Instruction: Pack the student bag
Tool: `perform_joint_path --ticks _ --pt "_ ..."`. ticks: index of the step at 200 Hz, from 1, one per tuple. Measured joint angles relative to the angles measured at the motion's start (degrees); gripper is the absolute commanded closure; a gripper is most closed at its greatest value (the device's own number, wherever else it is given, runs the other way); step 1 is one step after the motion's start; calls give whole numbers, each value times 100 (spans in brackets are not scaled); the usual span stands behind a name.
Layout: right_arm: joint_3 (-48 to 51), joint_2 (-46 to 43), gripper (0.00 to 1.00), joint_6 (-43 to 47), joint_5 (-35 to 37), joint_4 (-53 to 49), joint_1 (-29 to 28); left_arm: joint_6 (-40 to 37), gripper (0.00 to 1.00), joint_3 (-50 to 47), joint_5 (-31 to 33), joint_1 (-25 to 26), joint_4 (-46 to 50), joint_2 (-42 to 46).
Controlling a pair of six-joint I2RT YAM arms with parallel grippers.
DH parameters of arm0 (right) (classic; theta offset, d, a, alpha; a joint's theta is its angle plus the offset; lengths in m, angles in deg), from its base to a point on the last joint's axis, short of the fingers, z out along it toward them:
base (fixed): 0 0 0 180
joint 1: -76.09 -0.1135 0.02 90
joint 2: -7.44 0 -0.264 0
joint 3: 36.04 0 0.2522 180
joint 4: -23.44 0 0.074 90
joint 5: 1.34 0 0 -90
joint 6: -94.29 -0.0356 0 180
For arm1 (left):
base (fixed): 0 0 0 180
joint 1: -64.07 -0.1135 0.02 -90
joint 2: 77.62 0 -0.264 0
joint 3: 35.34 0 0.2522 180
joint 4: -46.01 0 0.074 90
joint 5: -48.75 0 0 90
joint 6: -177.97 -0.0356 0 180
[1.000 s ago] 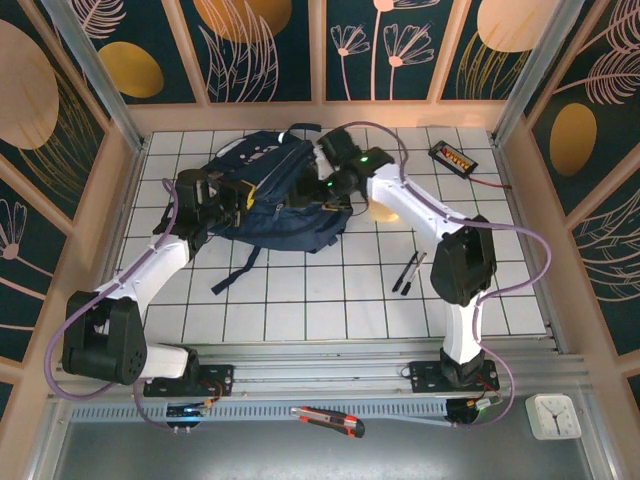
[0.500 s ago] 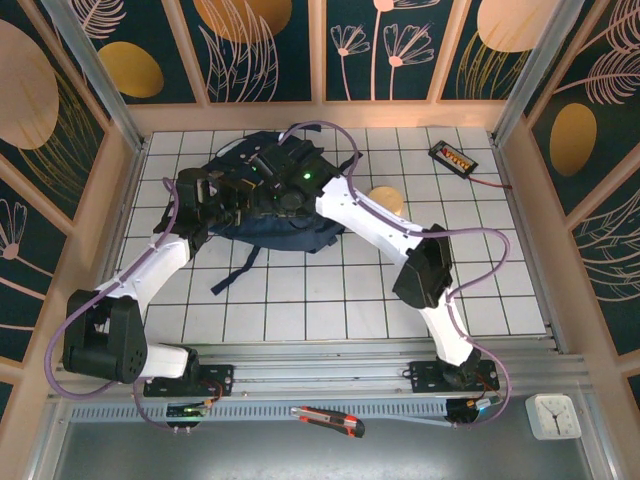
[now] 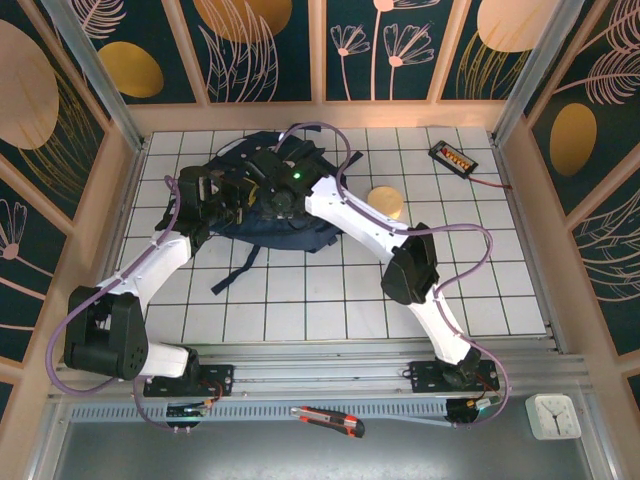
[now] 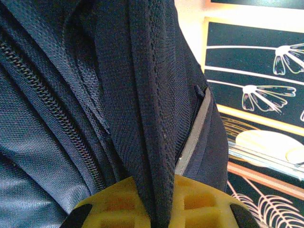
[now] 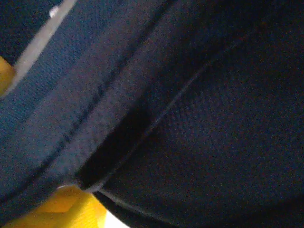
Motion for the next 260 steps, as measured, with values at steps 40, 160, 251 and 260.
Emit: perform_joint_path --ticks 40,160,251,260 --pt "0 26 60 83 310 -197 -74 26 100 0 -2 2 -4 -20" --pt "-227 50 93 256 487 -400 -155 114 100 22 0 0 -50 -22" --pt "-234 13 100 651 411 -452 -127 -382 100 256 20 0 365 -33" --pt "13 -105 100 798 321 -339 -105 -529 100 273 15 2 476 -33"
